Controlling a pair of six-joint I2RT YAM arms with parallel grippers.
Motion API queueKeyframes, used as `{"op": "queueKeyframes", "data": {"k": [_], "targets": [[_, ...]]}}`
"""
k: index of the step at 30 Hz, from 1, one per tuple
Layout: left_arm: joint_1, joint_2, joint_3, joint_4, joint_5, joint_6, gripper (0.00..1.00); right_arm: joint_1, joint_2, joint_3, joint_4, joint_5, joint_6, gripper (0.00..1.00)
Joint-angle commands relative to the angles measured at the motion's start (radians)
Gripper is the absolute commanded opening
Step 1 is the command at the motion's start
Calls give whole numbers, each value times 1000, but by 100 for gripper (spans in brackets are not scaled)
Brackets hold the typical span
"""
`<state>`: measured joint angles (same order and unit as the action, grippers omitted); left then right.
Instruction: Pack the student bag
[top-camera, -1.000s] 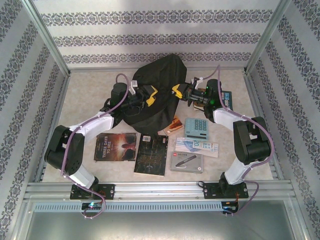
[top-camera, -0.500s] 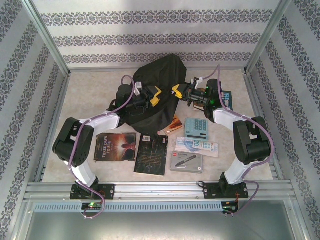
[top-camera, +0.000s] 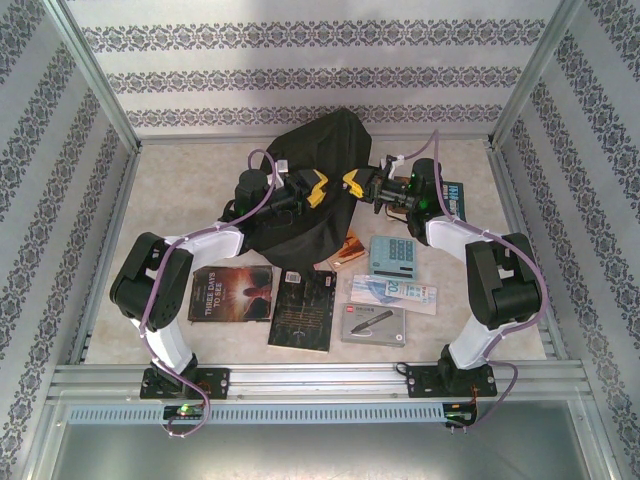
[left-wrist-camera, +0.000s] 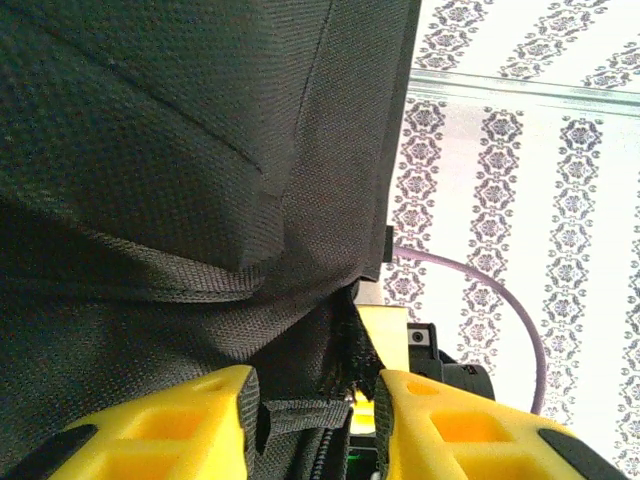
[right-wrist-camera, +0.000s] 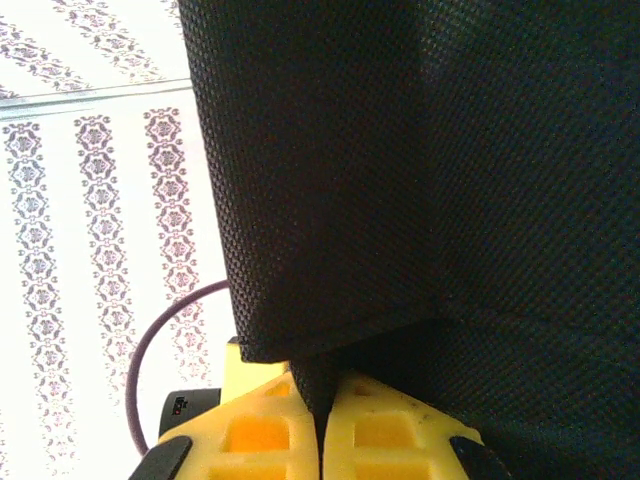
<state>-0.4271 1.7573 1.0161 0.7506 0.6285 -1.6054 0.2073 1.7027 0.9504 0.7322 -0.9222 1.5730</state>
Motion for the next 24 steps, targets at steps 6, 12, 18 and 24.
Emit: {"op": "queueKeyframes", "data": {"k": [6,12,18,24], "targets": [[-26,18,-15,74,18,-19,35,9,12,30,73,2,11,0],[-26,22,-49,70,7,-18,33,6,11,32,72,9,16,0],[-27,33,-44,79,9,-21,32,7,11,37,72,7,17,0],[-30,52,-5,87,16,-25,34,17,17,37,73,6,18,0]]}}
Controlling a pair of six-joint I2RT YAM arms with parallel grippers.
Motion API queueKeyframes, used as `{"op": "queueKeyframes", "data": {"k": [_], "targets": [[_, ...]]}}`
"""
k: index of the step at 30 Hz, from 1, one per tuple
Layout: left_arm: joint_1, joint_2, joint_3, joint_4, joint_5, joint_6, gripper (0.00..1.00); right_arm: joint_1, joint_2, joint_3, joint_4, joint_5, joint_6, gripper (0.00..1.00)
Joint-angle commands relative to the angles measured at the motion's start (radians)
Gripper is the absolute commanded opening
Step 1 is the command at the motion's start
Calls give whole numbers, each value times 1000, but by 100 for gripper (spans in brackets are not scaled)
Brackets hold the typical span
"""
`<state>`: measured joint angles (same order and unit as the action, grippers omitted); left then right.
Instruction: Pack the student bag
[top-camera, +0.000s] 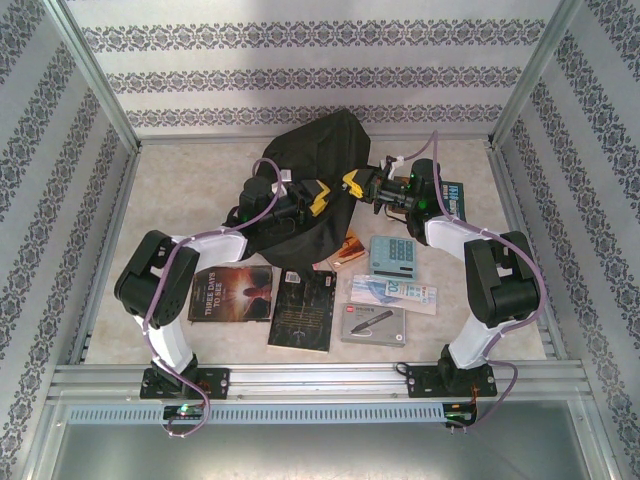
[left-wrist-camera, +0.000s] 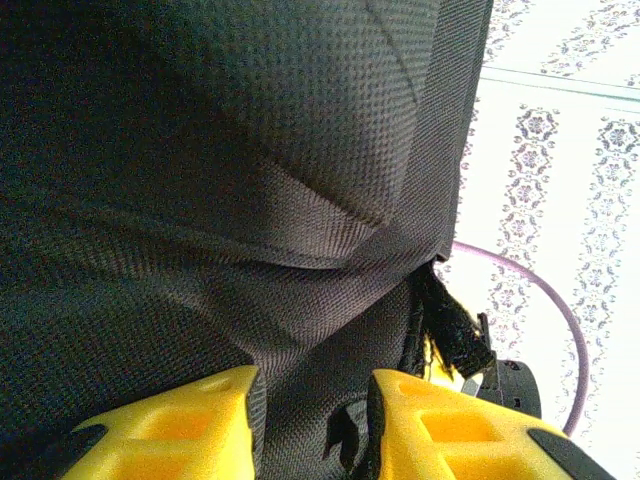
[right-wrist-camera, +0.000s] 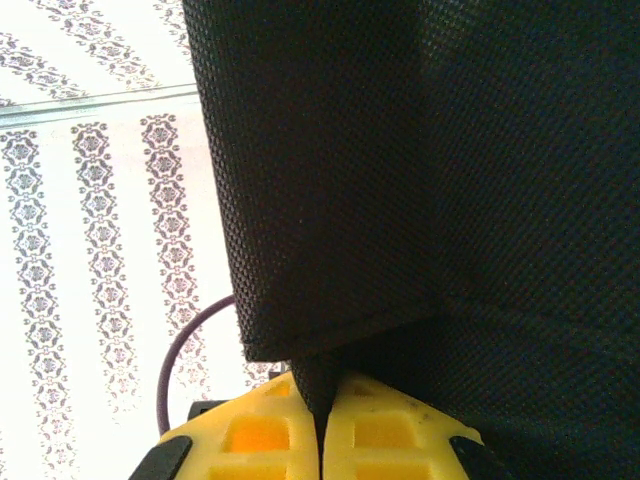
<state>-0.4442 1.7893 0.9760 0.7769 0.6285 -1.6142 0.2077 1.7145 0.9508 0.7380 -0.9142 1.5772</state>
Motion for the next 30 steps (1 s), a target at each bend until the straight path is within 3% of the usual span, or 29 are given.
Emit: {"op": "queueKeyframes", "data": {"k": [1,17,19,24,27,30], "targets": [[-13,22,40,61,16,-18,34,18,7,38,67,-2,14,0],[-39,49,79,86,10,-32,32,20,27,58,65,-14,12,0],[-38,50,80,84,7,-32,26,19,25,57,60,-15,8,0],[-35,32,83,51,4,-18,0,9,11,46,13,-14,-32,0],[-30,-9,82,-38,6,33,0,-1,-23,47,-137,11,-135,0],[-28,-62,94,-187,17,123,0,-3,-77,105,-494,85,-367,0]]}}
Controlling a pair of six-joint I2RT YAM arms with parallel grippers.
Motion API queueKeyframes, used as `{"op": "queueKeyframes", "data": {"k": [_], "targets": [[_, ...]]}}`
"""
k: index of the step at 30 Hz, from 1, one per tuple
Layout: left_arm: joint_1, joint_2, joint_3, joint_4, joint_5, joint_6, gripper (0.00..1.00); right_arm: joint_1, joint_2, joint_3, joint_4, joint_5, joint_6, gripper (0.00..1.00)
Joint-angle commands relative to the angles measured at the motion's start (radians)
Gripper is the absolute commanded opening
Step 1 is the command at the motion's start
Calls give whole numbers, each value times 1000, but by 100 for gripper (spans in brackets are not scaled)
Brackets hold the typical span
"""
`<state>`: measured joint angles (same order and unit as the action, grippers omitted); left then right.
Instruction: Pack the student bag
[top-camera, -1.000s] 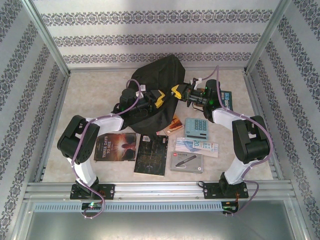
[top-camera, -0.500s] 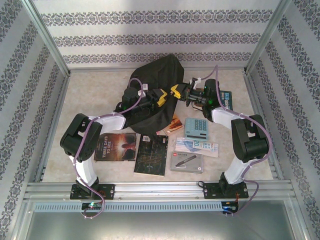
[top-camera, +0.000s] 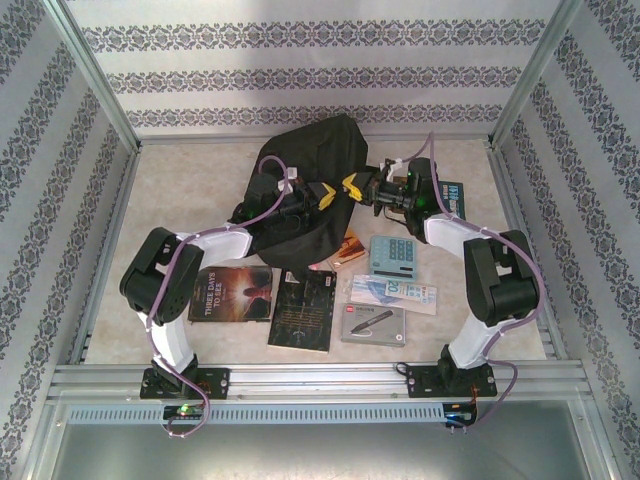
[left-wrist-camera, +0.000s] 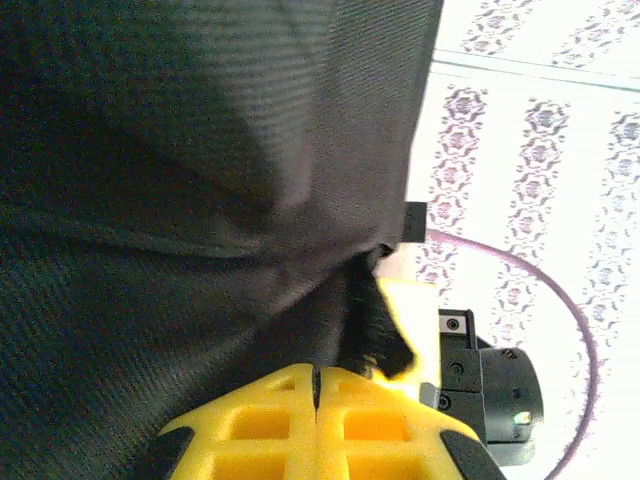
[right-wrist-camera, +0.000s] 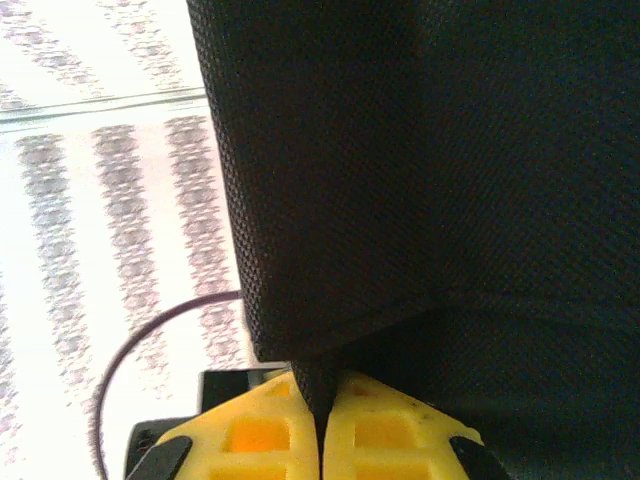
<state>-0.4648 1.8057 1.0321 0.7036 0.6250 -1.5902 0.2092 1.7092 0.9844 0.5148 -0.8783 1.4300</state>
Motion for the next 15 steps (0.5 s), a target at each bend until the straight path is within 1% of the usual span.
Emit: {"op": "queueKeyframes", "data": {"k": [1,3,4,7,15], "targets": [[-5,-97,52,-190,26,144,0,-1,-83,106,-403,80,-304,0],[-6,-129,82,-335,27,224,0,6,-85,152,-557,130,-397,0],[-7,-143,96,-407,26,262,0,8,-82,165,-607,151,-417,0],[-7,-168,119,-548,25,321,0,9,-60,178,-683,194,-433,0],[-31,-215,129,-717,31,371,0,38,-24,228,-756,267,-466,0]]}}
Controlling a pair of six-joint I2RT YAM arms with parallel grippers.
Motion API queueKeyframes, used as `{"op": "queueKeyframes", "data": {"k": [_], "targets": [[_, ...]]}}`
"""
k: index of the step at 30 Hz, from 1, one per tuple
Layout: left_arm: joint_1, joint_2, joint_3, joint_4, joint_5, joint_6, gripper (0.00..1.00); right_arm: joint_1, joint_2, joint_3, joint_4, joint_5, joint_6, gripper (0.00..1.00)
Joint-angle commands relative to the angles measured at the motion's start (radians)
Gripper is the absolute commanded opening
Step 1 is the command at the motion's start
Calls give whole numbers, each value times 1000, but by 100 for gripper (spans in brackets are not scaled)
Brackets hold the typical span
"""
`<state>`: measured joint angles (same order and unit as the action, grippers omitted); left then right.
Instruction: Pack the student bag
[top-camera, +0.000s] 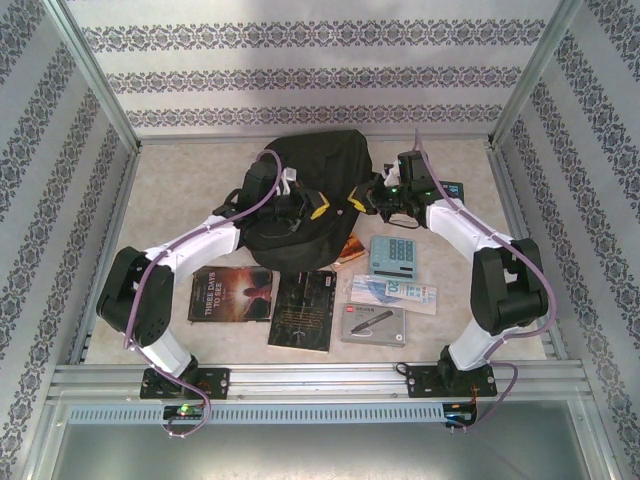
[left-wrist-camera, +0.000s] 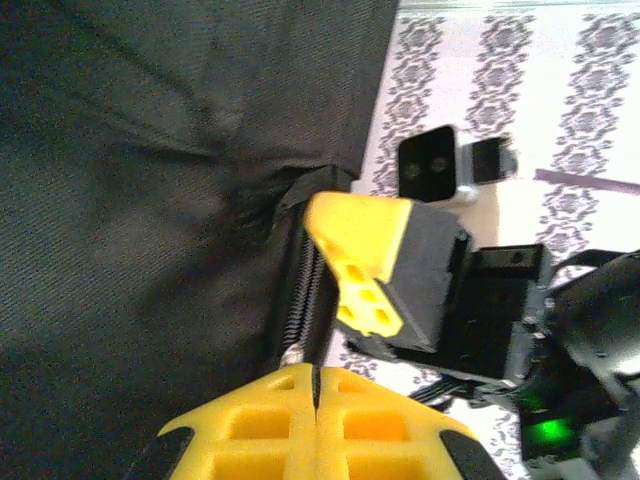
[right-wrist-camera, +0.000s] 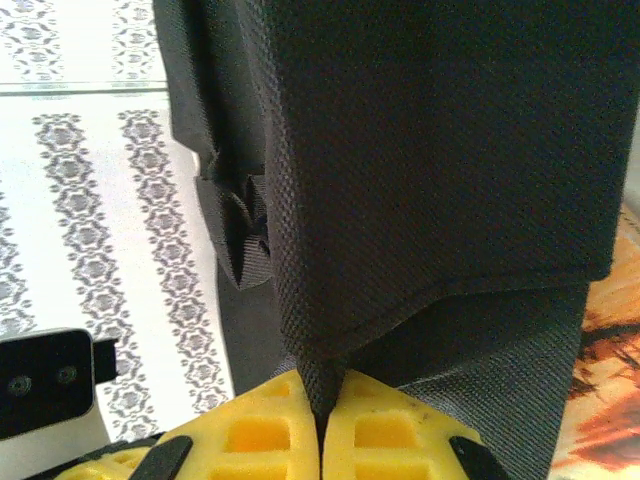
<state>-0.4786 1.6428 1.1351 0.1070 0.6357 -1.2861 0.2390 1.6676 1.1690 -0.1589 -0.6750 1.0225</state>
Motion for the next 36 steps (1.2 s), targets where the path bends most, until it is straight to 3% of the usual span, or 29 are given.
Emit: {"op": "queueKeyframes", "data": {"k": [1,8,22,23,25,27,32,36], "targets": [[-21,-60,24,-147,19,77,0,7,22,53,-96,71,-68,0],[-23,-149,24,-378,-13,176,0,-7,76,162,-272,133,-192,0],[31,-241,78,-755,-135,331,0,-42,219,376,-485,219,-275,0],[29,-238,84,-743,-126,322,0,-34,218,395,-494,216,-281,5],[28,-228,103,-716,-110,301,0,-18,195,410,-504,218,-289,39],[22,-210,138,-693,-106,291,0,-7,153,411,-521,235,-292,60],[-16,-139,293,-718,-110,304,0,2,6,368,-610,295,-253,72],[-47,-80,411,-757,-125,321,0,-2,-114,279,-651,292,-132,71]]}}
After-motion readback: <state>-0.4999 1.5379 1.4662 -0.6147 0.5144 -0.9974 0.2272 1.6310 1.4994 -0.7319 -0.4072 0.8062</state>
